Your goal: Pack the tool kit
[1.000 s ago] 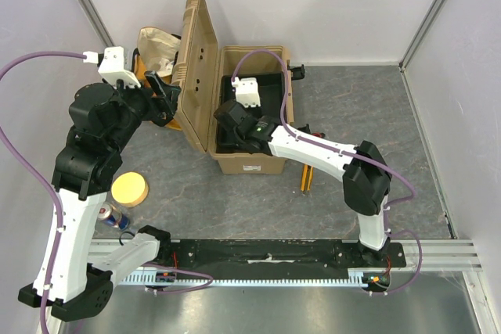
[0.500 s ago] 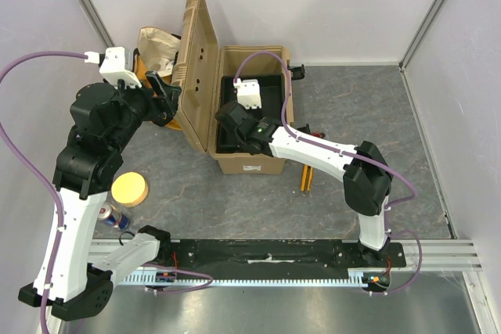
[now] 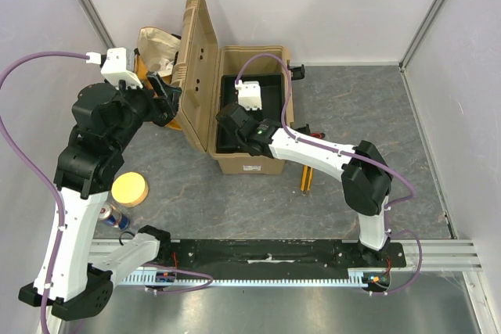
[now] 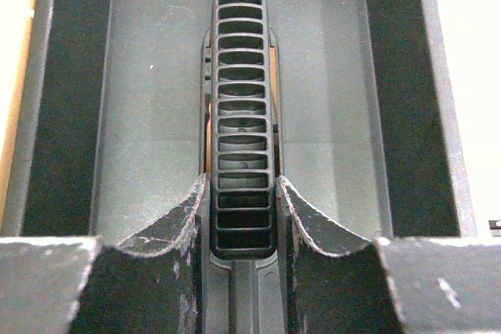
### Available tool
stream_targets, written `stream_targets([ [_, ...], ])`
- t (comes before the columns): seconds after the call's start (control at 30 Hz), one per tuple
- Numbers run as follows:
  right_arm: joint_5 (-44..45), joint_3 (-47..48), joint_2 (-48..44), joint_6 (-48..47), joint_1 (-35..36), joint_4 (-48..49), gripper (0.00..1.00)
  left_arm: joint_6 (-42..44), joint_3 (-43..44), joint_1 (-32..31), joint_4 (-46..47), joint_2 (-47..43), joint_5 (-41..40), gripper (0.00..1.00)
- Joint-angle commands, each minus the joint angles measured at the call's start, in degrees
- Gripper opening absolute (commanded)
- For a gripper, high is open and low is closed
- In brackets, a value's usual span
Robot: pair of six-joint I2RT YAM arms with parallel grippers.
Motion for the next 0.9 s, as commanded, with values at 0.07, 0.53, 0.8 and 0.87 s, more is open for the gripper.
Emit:
stream_targets([
  [0.07,-2.7,-0.5,0.6,2.6,-0.7,4.3,0.00,-0.9,-0.2,0.2,2.1,-0.6,0.0,0.76],
  [0.53,-4.0,-0.3,-0.5,4.2,-2.3,0.4,0.00,-0.5,-0.3,0.1,2.2,-0.6,-0.3,0.76],
  [0.8,-4.4,4.3,-1.4,3.2,-2.0,-4.2,0.00,-0.6,0.2,0.1,2.1,0.0,0.0,0.76],
  [0.87,-5.7,4.7,-1.4,3.9,-2.0,-4.7,0.00,-0.5,0.3,0.2,2.1,0.1,0.3,0.76],
])
